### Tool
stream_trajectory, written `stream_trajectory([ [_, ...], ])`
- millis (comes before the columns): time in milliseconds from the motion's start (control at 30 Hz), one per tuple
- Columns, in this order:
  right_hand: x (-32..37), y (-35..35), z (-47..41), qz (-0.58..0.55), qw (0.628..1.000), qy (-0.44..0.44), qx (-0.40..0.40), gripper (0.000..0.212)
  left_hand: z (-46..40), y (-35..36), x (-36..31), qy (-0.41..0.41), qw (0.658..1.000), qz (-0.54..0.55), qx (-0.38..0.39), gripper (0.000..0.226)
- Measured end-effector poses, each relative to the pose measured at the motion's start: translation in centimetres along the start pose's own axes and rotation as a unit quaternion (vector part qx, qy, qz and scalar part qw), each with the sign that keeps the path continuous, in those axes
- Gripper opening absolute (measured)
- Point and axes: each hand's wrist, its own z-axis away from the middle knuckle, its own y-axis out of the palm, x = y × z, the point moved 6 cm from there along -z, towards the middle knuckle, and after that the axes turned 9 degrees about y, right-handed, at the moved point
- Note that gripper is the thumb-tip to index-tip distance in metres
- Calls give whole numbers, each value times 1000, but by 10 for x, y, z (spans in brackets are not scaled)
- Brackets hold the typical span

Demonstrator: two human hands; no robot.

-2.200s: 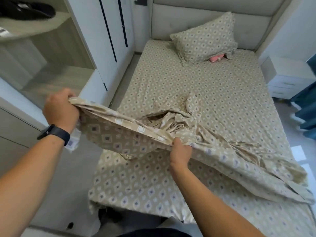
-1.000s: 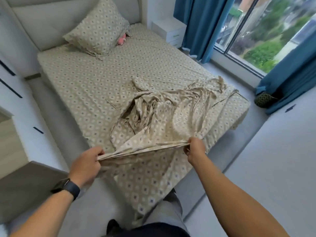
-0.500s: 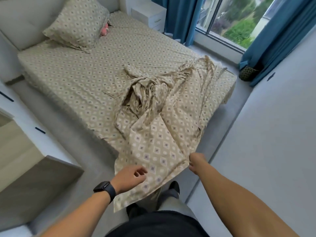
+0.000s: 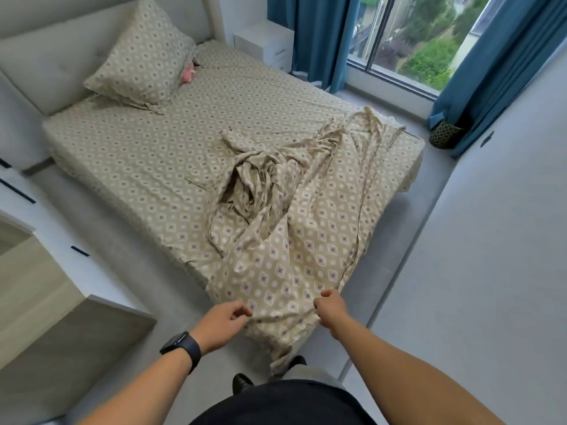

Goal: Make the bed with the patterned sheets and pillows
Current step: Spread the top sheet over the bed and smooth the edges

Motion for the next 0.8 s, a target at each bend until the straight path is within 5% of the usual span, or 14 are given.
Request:
stream_trajectory([
  [367,94,55,34,-3,988,-150,47,34,-29,-59,4,-47,997,30,-59,19],
  [600,163,92,70,-19,979,-199,25,19,-65,-118,4,4,995,83,-63,20],
  [800,252,191,108,-27,974,-222,22,19,-80,-227,44,49,992,100,-52,21],
])
